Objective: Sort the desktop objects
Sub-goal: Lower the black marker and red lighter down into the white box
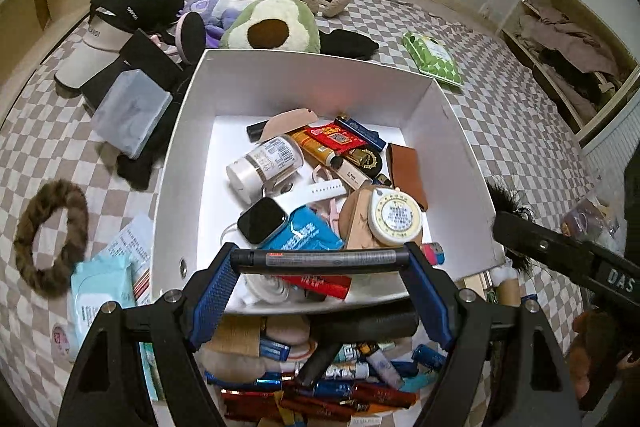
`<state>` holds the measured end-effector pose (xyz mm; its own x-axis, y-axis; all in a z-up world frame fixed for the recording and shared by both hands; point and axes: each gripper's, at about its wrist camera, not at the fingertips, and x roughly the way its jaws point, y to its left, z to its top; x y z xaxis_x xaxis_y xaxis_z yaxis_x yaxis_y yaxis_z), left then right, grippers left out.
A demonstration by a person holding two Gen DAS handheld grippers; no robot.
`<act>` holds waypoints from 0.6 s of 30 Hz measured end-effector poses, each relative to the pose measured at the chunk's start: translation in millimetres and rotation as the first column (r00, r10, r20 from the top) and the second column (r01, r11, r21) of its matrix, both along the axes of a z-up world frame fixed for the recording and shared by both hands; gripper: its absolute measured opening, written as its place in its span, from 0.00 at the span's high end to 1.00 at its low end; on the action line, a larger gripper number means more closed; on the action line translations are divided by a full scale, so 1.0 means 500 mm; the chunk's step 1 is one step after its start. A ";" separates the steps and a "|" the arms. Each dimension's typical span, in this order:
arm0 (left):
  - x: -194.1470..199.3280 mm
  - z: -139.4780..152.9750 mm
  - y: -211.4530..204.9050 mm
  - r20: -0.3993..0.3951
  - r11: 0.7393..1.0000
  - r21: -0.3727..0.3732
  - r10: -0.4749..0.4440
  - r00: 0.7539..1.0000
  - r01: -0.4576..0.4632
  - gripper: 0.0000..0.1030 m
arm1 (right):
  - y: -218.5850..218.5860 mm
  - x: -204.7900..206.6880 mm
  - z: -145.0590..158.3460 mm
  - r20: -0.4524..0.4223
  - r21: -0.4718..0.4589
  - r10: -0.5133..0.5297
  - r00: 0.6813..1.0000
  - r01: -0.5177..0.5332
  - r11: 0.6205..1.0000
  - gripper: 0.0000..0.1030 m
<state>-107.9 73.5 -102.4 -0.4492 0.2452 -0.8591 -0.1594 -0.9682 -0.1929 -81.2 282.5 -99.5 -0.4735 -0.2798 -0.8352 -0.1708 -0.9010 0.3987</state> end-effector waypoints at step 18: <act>-0.098 -0.063 0.009 0.039 0.999 -0.041 0.019 0.999 -0.017 0.22 | -0.004 -0.144 -0.070 0.071 0.004 -0.009 0.997 0.009 1.000 0.20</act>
